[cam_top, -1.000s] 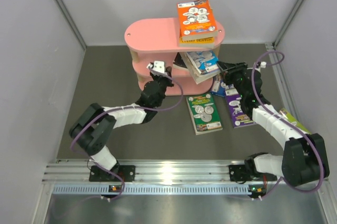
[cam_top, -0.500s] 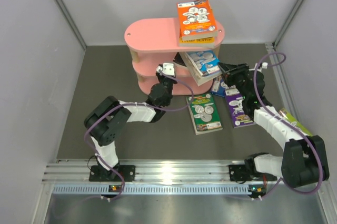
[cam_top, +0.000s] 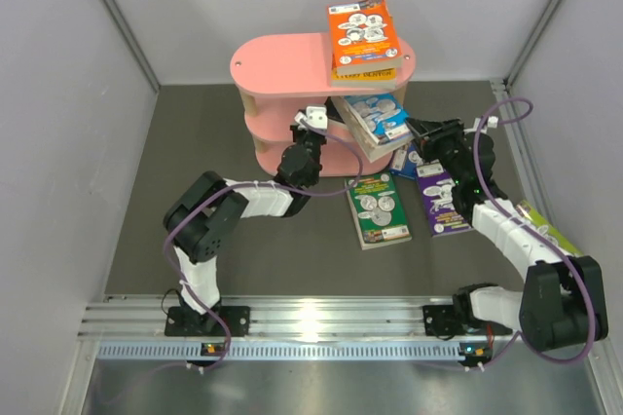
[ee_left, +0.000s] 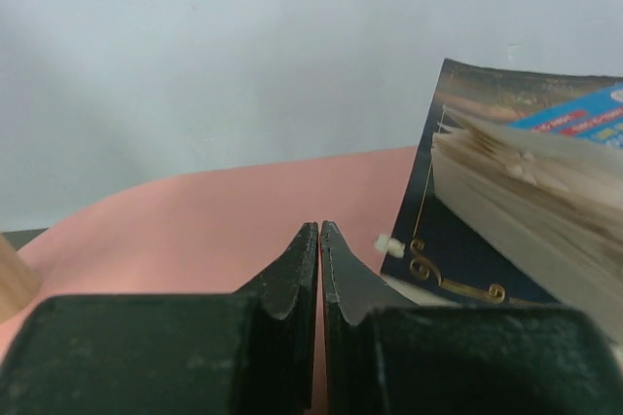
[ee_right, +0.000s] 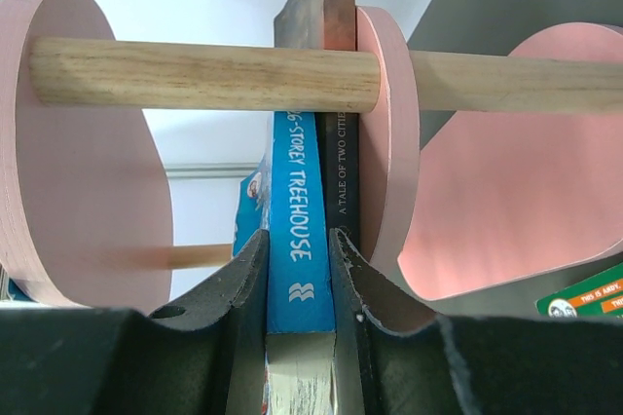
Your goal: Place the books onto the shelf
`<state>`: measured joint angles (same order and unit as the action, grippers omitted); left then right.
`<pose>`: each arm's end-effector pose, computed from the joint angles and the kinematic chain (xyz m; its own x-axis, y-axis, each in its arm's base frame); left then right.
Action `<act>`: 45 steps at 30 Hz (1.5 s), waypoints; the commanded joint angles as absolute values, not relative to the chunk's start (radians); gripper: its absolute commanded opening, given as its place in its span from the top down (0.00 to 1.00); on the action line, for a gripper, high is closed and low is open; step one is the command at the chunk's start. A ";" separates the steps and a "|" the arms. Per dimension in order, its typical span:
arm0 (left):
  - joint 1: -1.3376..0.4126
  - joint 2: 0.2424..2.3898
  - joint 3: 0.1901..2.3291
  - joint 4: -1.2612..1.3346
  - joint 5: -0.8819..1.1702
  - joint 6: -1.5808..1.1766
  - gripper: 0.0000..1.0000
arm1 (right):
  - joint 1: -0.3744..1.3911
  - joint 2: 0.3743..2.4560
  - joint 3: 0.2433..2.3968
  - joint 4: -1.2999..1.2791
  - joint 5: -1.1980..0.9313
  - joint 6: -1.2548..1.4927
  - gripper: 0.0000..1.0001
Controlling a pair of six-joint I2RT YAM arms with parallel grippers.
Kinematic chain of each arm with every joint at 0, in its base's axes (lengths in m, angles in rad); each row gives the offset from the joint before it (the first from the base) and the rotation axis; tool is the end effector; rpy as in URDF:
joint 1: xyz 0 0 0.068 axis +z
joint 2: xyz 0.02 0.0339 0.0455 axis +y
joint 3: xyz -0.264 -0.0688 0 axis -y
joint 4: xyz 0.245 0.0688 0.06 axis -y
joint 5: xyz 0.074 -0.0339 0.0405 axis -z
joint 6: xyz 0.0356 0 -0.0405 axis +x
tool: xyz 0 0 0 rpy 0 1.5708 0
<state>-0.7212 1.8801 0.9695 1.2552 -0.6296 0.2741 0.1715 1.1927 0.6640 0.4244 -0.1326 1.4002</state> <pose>0.3103 -0.2449 0.2430 0.2760 0.0486 -0.9599 0.0444 0.9970 0.0633 0.2682 0.0512 0.2757 -0.3118 0.9374 -0.1553 0.0504 0.1795 0.9825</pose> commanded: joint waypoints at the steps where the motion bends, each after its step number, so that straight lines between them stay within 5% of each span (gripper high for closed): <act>1: -0.709 1.942 1.034 1.235 -0.604 0.302 0.91 | 0.138 1.169 0.643 0.407 -0.144 1.373 1.00; 19: -0.773 1.763 0.893 1.049 -0.305 0.017 0.91 | 0.083 1.094 0.658 0.365 -0.158 1.376 1.00; 30: -0.854 1.723 0.874 1.017 -0.334 0.009 0.91 | 0.077 1.009 0.707 0.270 -0.127 1.345 1.00; 45: -0.854 1.577 0.816 0.957 -0.449 0.038 0.90 | 0.159 1.235 0.952 0.311 -0.071 1.365 1.00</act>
<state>-0.8532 1.6344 0.8368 0.9554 -0.4423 0.0498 0.1268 1.2201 0.8463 0.2363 -0.1558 1.3685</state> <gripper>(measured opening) 0.096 0.261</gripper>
